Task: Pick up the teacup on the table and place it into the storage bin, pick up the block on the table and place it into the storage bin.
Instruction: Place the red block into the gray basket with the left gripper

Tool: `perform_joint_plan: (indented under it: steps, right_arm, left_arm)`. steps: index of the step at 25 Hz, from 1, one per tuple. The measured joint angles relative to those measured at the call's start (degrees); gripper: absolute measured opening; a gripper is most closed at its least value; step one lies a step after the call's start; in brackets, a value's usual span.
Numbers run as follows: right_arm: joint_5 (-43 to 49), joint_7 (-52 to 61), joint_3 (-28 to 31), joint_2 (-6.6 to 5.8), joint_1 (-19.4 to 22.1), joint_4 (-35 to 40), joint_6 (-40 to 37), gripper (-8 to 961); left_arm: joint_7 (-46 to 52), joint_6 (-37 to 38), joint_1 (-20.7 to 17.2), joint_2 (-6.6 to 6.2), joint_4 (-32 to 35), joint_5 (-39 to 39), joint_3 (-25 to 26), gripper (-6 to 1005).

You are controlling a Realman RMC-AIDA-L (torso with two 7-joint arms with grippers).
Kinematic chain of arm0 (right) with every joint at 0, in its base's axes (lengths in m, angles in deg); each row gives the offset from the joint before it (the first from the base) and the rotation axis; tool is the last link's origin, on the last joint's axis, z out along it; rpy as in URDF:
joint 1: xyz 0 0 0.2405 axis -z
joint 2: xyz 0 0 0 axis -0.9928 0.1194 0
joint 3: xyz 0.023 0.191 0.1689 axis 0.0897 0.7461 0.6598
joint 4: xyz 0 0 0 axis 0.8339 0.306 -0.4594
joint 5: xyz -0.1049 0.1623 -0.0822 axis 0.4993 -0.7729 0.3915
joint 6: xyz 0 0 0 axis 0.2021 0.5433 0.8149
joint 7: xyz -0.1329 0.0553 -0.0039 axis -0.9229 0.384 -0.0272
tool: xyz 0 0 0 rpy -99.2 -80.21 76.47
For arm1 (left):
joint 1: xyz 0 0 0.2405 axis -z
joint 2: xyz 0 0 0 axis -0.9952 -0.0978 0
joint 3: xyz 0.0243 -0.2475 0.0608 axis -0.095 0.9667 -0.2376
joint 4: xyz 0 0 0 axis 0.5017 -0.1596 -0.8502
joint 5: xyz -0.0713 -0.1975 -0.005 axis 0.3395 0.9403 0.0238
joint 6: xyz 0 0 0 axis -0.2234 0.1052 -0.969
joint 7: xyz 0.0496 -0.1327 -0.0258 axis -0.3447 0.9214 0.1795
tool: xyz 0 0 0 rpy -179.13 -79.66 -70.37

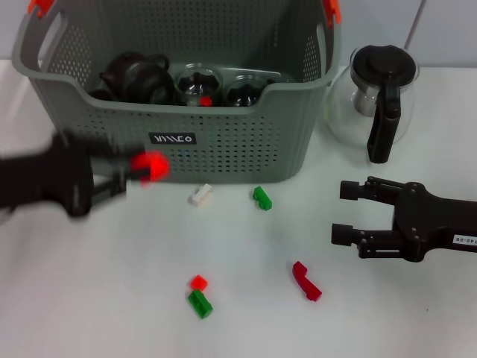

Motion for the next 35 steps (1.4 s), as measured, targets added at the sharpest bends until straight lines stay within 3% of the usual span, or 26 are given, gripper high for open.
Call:
perform_joint_plan:
  steps: [3, 6, 10, 17, 22, 28, 32, 35]
  right_arm:
    - [0.01, 0.01, 0.06, 0.0, 0.01, -0.03, 0.0, 941]
    - [0.02, -0.15, 0.1, -0.01, 0.01, -0.29, -0.05, 941]
    - [0.02, -0.43, 0.1, 0.07, -0.09, -0.43, -0.04, 941]
    - [-0.07, -0.48, 0.1, 0.2, -0.26, -0.48, -0.08, 941]
    - [-0.09, -0.5, 0.24, 0.24, -0.26, -0.51, -0.09, 940]
    - [-0.08, -0.51, 0.27, 0.28, -0.45, -0.47, -0.03, 940]
    - [-0.08, -0.51, 0.27, 0.28, -0.75, -0.55, -0.07, 941]
    - [-0.08, -0.51, 0.27, 0.24, -0.81, -0.56, -0.12, 941]
  left_arm:
    - [4.93, 0.98, 2.0, 0.25, -3.07, 6.14, 0.02, 241]
    - [9.49, -0.84, 4.77, 1.68, -7.78, 9.43, -0.31, 243]
    - [16.11, -11.39, 9.15, 3.16, -12.46, 9.05, -3.44, 246]
    - [26.0, -34.64, 11.77, 2.21, -12.74, 5.77, -19.36, 250]
    - [31.47, -46.65, 13.29, 2.26, -10.29, -2.59, -28.91, 254]
    - [39.12, -49.28, 17.54, 2.12, -5.15, -12.33, -32.29, 258]
    - [46.79, -48.89, 20.42, 0.23, -1.82, -15.16, -31.99, 261]
    - [49.66, -46.76, 20.22, -0.25, -2.86, -15.22, -31.98, 263]
